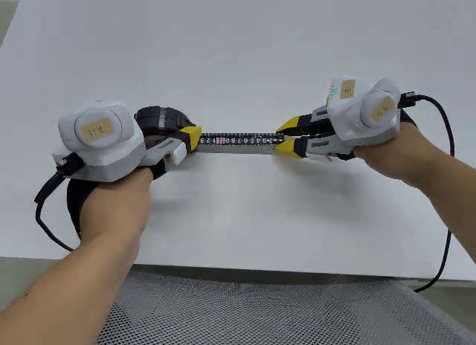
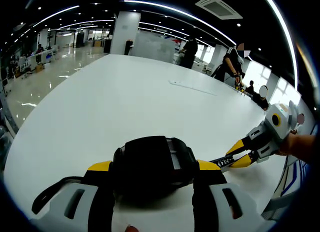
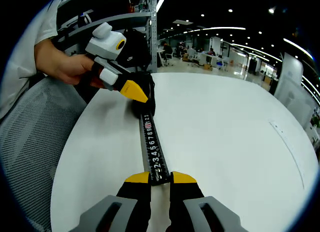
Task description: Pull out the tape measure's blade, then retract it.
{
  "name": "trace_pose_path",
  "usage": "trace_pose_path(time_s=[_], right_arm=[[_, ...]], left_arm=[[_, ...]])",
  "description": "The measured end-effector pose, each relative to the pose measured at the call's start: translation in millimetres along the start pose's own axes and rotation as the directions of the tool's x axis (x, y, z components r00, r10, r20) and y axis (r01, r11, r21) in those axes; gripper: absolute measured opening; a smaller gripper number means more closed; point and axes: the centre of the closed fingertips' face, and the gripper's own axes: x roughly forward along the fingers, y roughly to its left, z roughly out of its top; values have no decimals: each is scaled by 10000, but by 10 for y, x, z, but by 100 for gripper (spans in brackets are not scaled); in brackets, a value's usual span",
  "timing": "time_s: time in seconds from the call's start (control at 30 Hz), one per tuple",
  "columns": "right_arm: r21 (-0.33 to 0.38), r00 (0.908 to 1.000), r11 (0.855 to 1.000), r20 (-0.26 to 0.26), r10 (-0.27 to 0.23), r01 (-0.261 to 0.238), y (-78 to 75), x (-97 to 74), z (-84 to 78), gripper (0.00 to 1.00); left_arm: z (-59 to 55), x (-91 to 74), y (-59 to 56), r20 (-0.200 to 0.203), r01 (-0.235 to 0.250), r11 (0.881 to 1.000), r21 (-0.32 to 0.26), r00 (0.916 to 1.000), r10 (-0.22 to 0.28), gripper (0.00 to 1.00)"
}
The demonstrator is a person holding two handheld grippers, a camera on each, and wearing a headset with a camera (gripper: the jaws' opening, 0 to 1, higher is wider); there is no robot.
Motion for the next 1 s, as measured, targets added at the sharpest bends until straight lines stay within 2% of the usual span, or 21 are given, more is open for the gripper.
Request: trace_pose_path(time_s=[1.0], right_arm=[[65,9978,9995,580,320,-324,98,449,367,10]], left_arm=[[6,-1,-7,58,44,10000,-31,10000,-44,59]])
